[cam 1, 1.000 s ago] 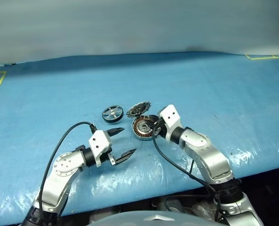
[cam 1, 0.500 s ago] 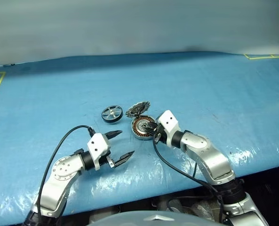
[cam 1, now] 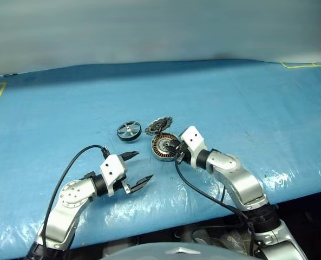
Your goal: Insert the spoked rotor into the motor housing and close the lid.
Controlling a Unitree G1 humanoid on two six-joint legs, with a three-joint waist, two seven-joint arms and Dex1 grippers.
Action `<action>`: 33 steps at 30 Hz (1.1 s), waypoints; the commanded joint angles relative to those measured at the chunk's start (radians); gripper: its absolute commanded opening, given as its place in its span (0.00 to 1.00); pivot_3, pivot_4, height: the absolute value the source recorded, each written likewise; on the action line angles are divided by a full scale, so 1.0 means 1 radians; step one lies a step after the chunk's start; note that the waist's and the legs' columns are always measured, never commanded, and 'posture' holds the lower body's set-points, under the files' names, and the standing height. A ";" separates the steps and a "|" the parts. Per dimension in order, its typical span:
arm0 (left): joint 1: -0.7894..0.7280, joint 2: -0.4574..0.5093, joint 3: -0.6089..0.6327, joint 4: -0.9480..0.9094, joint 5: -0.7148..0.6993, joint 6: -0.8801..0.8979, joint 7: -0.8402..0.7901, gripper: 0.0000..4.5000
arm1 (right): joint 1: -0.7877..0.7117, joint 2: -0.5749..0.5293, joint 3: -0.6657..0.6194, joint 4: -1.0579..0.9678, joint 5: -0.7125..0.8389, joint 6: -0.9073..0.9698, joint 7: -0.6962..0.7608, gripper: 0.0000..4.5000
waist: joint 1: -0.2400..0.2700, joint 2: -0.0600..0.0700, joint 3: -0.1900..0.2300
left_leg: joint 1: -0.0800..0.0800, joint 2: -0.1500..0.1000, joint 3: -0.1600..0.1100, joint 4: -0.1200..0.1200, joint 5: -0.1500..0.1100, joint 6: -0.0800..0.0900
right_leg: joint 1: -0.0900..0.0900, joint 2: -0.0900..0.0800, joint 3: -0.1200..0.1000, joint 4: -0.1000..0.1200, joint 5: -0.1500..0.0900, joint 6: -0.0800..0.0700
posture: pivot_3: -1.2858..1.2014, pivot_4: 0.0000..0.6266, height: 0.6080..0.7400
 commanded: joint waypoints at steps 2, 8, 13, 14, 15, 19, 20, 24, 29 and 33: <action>0.000 0.005 0.004 -0.006 0.005 -0.028 -0.003 1.00 | -0.006 0.001 0.003 -0.036 -0.003 -0.016 0.007 0.17 | 0.000 0.000 0.000 | 0.000 0.000 0.000 0.000 0.000 0.000 | 0.000 0.000 0.000 0.000 0.000 0.000 | 0.52 0.24 1.00; 0.000 0.009 -0.002 -0.002 0.017 -0.030 -0.005 1.00 | -0.013 0.000 -0.002 -0.012 -0.019 -0.018 -0.001 0.17 | 0.000 0.000 0.000 | 0.000 0.000 0.000 0.000 0.000 0.000 | 0.000 0.000 0.000 0.000 0.000 0.000 | 0.52 0.24 1.00; 0.002 0.007 -0.005 -0.006 0.022 -0.029 -0.001 1.00 | -0.005 -0.009 0.005 -0.018 -0.022 -0.013 0.013 0.17 | 0.000 0.000 0.000 | 0.000 0.000 0.000 0.000 0.000 0.000 | 0.000 0.000 0.000 0.000 0.000 0.000 | 0.52 0.24 1.00; 0.002 0.007 -0.005 -0.007 0.021 -0.028 -0.001 1.00 | -0.004 -0.010 0.007 -0.019 -0.020 -0.013 0.017 0.17 | 0.000 0.000 0.000 | 0.000 0.000 0.000 0.000 0.000 0.000 | 0.000 0.000 0.000 0.000 0.000 0.000 | 0.52 0.24 1.00; 0.002 0.007 -0.006 -0.009 0.022 -0.026 0.000 1.00 | -0.003 -0.010 0.009 -0.022 -0.019 -0.013 0.021 0.17 | 0.000 0.000 0.000 | 0.000 0.000 0.000 0.000 0.000 0.000 | 0.000 0.000 0.000 0.000 0.000 0.000 | 0.52 0.24 1.00; 0.001 0.007 -0.007 -0.012 0.023 -0.021 0.002 1.00 | -0.001 -0.008 0.017 -0.027 -0.022 -0.014 0.026 0.17 | 0.000 0.000 0.000 | 0.000 0.000 0.000 0.000 0.000 0.000 | 0.000 0.000 0.000 0.000 0.000 0.000 | 0.52 0.24 1.00; 0.001 0.007 -0.008 -0.013 0.024 -0.020 0.002 1.00 | -0.001 -0.008 0.018 -0.027 -0.023 -0.015 0.028 0.17 | 0.000 0.000 0.000 | 0.000 0.000 0.000 0.000 0.000 0.000 | 0.000 0.000 0.000 0.000 0.000 0.000 | 0.52 0.24 1.00; -0.002 0.007 -0.008 -0.014 0.023 -0.017 0.002 1.00 | -0.003 -0.008 0.022 -0.024 -0.028 -0.016 0.029 0.17 | 0.000 0.000 0.000 | 0.000 0.000 0.000 0.000 0.000 0.000 | 0.000 0.000 0.000 0.000 0.000 0.000 | 0.52 0.24 1.00; -0.002 0.008 -0.012 -0.015 0.024 -0.015 0.000 1.00 | -0.005 -0.006 0.021 -0.022 -0.032 -0.020 0.031 0.17 | 0.000 0.000 0.000 | 0.000 0.000 0.000 0.000 0.000 0.000 | 0.000 0.000 0.000 0.000 0.000 0.000 | 0.52 0.24 1.00; -0.005 0.007 -0.014 -0.009 0.034 -0.021 0.004 1.00 | -0.010 -0.008 0.022 -0.001 -0.046 -0.021 0.028 0.17 | 0.000 0.000 0.000 | 0.000 0.000 0.000 0.000 0.000 0.000 | 0.000 0.000 0.000 0.000 0.000 0.000 | 0.52 0.24 1.00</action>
